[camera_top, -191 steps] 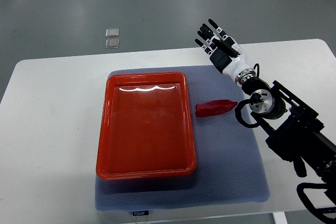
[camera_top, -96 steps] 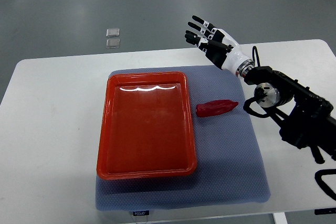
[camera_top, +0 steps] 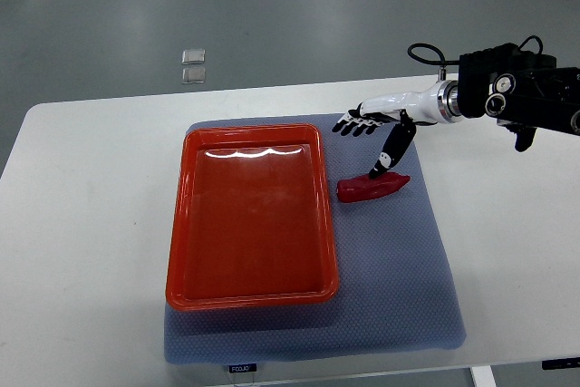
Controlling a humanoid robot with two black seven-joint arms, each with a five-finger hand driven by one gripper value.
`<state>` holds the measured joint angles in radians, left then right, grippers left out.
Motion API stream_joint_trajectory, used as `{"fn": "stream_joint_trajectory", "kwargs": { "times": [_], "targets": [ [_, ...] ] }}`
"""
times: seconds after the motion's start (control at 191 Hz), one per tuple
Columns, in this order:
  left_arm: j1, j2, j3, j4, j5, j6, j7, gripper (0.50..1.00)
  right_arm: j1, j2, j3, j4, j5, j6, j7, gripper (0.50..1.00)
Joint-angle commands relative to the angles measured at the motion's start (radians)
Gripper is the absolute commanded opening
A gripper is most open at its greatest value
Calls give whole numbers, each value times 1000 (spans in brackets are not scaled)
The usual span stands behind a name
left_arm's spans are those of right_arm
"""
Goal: Place red pepper on red tray
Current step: 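Close the right hand fingers around the red pepper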
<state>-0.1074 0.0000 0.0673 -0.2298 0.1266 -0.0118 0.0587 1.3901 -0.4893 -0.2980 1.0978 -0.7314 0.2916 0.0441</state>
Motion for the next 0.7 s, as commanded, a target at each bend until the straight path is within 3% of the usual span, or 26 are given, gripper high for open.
{"fn": "stream_joint_trajectory", "kwargs": {
  "times": [0.0, 0.131, 0.461, 0.696],
  "targets": [
    [0, 0, -1, 4, -1, 1, 0, 1000, 0, 5, -13, 21, -6, -9, -9, 911],
    [0, 0, -1, 6, -1, 1, 0, 1000, -17, 14, -18, 33, -8, -54, -9, 909],
    [0, 0, -1, 7, -1, 1, 0, 1000, -65, 44, -26, 17, -88, -86, -9, 901],
    [0, 0, -1, 7, -1, 1, 0, 1000, -86, 51, -61, -3, -137, -127, -9, 834]
  ]
}}
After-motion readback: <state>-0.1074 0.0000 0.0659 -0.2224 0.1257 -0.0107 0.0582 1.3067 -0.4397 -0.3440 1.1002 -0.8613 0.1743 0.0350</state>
